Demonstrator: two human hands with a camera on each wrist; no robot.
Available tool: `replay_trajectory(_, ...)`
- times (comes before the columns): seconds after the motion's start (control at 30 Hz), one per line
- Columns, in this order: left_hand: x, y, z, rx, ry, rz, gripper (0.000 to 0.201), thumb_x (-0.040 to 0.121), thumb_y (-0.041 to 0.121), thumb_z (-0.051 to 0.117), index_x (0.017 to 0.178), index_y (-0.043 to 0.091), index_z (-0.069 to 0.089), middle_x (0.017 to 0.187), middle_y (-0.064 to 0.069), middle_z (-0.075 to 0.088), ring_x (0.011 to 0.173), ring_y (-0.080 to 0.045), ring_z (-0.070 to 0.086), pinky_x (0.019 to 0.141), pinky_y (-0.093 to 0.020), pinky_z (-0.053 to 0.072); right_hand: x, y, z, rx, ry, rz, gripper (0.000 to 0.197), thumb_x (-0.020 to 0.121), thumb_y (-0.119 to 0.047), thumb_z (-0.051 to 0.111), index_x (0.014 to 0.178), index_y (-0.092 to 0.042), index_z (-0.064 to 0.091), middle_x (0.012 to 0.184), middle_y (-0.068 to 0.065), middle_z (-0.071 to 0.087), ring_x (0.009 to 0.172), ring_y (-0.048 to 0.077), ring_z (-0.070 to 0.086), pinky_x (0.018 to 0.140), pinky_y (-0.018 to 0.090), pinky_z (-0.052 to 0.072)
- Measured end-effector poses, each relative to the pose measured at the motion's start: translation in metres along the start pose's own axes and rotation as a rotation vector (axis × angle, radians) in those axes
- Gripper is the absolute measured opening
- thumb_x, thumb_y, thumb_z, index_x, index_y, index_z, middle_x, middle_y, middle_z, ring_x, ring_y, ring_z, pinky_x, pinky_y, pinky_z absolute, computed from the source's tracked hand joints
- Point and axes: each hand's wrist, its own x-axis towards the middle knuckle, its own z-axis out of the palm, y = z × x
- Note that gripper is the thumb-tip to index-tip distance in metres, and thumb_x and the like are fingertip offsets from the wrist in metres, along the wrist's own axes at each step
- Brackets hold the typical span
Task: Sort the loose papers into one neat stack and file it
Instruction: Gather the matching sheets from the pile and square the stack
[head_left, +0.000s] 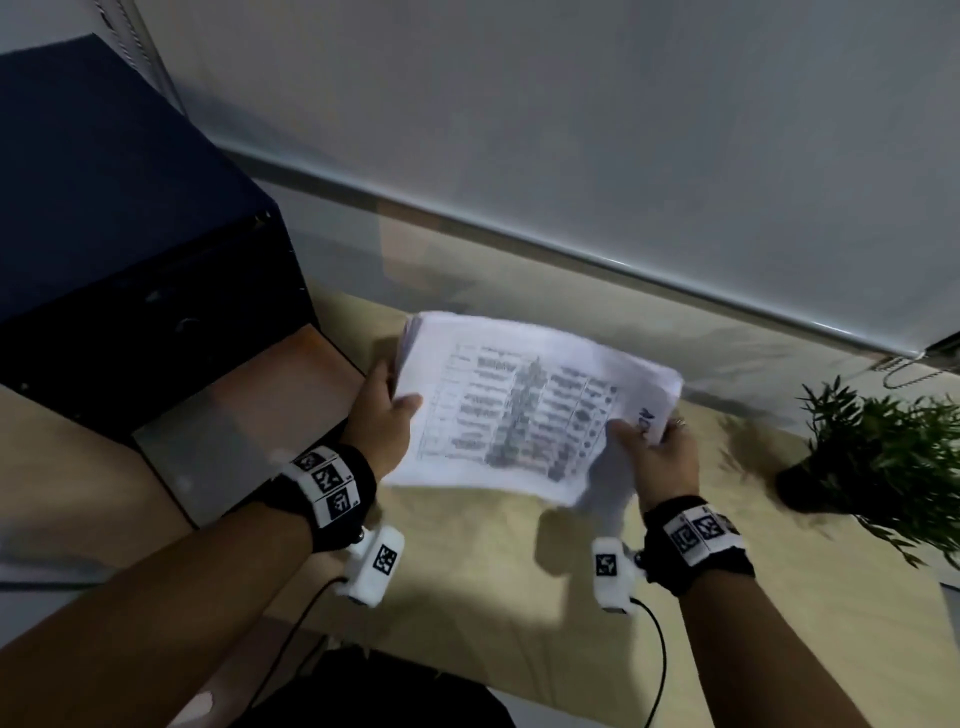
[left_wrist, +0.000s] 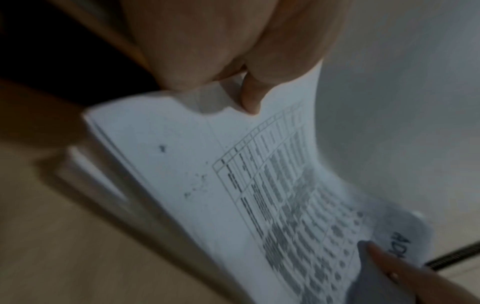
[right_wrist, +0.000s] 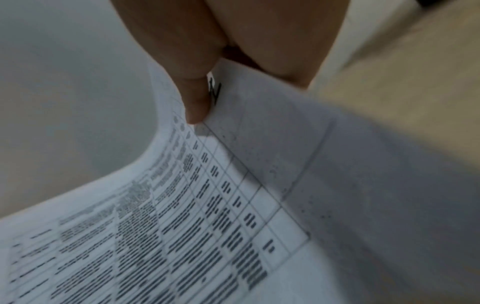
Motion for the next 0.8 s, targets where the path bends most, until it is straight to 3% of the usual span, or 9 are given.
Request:
replay_trajectory(0.17,0.006,0.032,-0.027,-0.056,-0.018,0.316,0.040,0.089,0.020,0.051,0.127,0.008,0.049,0.117,-0.007,0.065,0.107,-0.016,0.062,0.094,-0.028,0.049,-0.031,-0.045,-0.018,0.175,0.178,-0.253,0.026,0.080,-0.003,0.078,0.103,-0.014,0.069,0.094,-0.007,0.071,0.081,-0.008,0.067,0.074,0.014,0.055)
replay_trajectory(0.27,-0.010,0.011,-0.033,-0.086,-0.124,0.348,0.045,0.086,0.023,0.059,0.126,0.037,0.043,0.114,-0.004,0.062,0.103,-0.009,0.061,0.091,-0.028,0.048,-0.050,-0.028,-0.017,0.091,0.142,-0.248,0.033,0.075,0.009,0.077,0.103,-0.004,0.065,0.097,0.003,0.068,0.075,-0.020,0.061,0.068,0.003,0.047)
replay_trajectory(0.37,-0.023,-0.008,-0.034,-0.149,-0.115,0.373,0.050,0.077,0.024,0.073,0.117,0.033,0.044,0.110,0.003,0.058,0.101,-0.002,0.058,0.091,-0.020,0.044,-0.058,-0.012,-0.014,0.060,0.106,-0.226,0.037,0.074,0.017,0.072,0.105,0.003,0.058,0.092,0.013,0.064,0.072,-0.014,0.061,0.067,0.002,0.044)
replay_trajectory(0.43,-0.023,-0.004,-0.034,-0.179,-0.093,0.390,0.050,0.076,0.036,0.074,0.116,0.031,0.045,0.112,0.003,0.056,0.105,-0.006,0.057,0.093,-0.018,0.043,-0.059,-0.013,-0.014,0.064,0.117,-0.248,0.041,0.075,0.017,0.072,0.105,-0.005,0.056,0.090,0.003,0.062,0.075,-0.011,0.060,0.072,0.006,0.046)
replay_trajectory(0.5,-0.021,0.007,-0.034,-0.214,-0.072,0.403,0.047,0.076,0.042,0.070,0.116,0.033,0.046,0.114,0.008,0.054,0.106,-0.006,0.056,0.095,-0.019,0.043,-0.058,-0.017,-0.014,0.037,0.124,-0.279,0.044,0.077,0.011,0.073,0.107,-0.016,0.056,0.095,-0.006,0.062,0.083,-0.004,0.060,0.081,0.020,0.049)
replay_trajectory(0.57,-0.019,0.017,-0.033,-0.217,-0.051,0.423,0.037,0.081,0.042,0.065,0.113,0.035,0.049,0.114,0.014,0.057,0.106,-0.005,0.056,0.094,-0.018,0.043,-0.055,-0.021,-0.014,-0.013,0.106,-0.302,0.048,0.079,0.004,0.074,0.109,-0.030,0.058,0.099,-0.009,0.063,0.090,0.008,0.060,0.087,0.034,0.050)
replay_trajectory(0.63,-0.019,0.026,-0.031,-0.201,-0.035,0.443,0.019,0.089,0.034,0.059,0.107,0.032,0.056,0.109,0.019,0.063,0.102,0.000,0.058,0.090,-0.014,0.043,-0.054,-0.026,-0.014,-0.035,0.075,-0.309,0.049,0.080,-0.005,0.077,0.114,-0.036,0.059,0.100,-0.007,0.066,0.092,0.018,0.064,0.085,0.035,0.052)
replay_trajectory(0.73,-0.017,0.031,-0.034,-0.122,0.003,0.488,0.012,0.094,0.017,0.052,0.099,0.018,0.064,0.099,0.015,0.069,0.095,0.002,0.062,0.082,-0.013,0.045,-0.054,-0.039,-0.018,-0.167,0.049,-0.416,0.033,0.085,-0.014,0.075,0.113,-0.027,0.066,0.100,-0.003,0.070,0.094,0.015,0.068,0.085,0.024,0.054)
replay_trajectory(0.8,-0.016,0.038,-0.041,-0.034,0.000,0.534,0.013,0.092,0.016,0.054,0.099,0.015,0.065,0.100,0.008,0.069,0.096,-0.002,0.063,0.084,-0.018,0.048,-0.053,-0.049,-0.023,-0.353,0.050,-0.536,0.023,0.086,-0.015,0.073,0.110,-0.017,0.072,0.102,0.002,0.073,0.094,0.020,0.070,0.086,0.027,0.054)
